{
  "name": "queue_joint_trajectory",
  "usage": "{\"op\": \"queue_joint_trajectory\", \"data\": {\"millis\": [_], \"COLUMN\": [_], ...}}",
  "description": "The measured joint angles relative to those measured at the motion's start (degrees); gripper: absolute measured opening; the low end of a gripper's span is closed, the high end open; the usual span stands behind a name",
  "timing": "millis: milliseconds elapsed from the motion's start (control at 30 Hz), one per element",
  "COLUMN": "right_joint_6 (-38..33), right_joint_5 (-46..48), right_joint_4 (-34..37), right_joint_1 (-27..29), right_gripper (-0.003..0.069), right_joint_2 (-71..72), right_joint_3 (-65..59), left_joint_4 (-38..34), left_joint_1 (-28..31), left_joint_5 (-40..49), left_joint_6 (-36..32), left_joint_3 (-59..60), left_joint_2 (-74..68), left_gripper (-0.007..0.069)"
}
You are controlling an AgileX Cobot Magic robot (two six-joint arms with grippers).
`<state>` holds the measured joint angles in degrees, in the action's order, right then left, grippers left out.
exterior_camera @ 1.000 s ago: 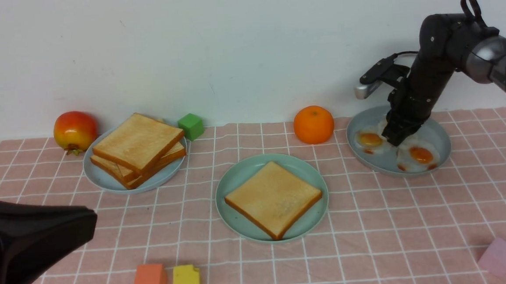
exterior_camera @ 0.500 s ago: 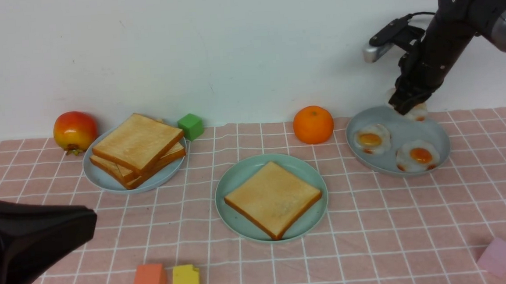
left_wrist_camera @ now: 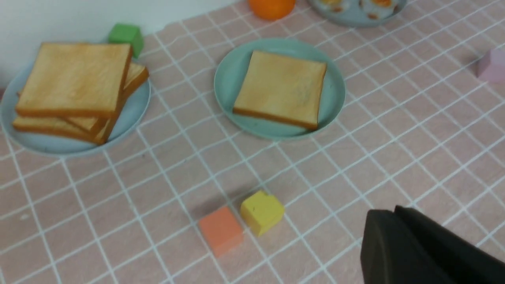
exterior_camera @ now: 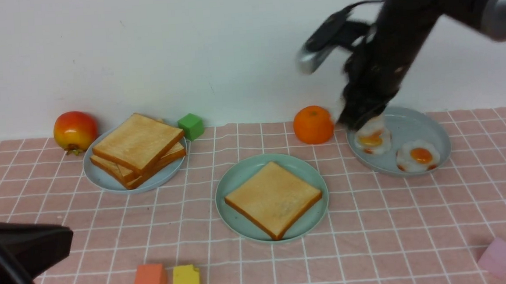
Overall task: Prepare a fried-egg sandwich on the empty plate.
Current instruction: Use the right arm to place the fried egg on the slice of bread in the middle
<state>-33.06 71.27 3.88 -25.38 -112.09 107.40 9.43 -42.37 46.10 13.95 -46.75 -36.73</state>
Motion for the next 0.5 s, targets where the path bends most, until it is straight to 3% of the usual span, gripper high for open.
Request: {"op": "queue_joint_trajectory", "data": {"millis": [267,500], "right_joint_6": [0.8,1.1], "right_joint_5": [-5.9,-11.2], "right_joint_4": [1.2,-0.6], "right_joint_1": [-13.0,-14.3], "right_gripper": [0.0022,0.0020], "right_joint_2": [-2.4,-8.6], "right_joint_3": [-4.6,-4.9], "left_joint_4": [-0.2,-0.9], "left_joint_1": [0.0,0.0], "left_joint_5": [0.6,1.1], "left_joint_6": [0.0,0.0], "left_joint_3": [0.0,0.0], "left_joint_2": [0.0,0.0], "left_gripper": [0.0024,0.0024]}}
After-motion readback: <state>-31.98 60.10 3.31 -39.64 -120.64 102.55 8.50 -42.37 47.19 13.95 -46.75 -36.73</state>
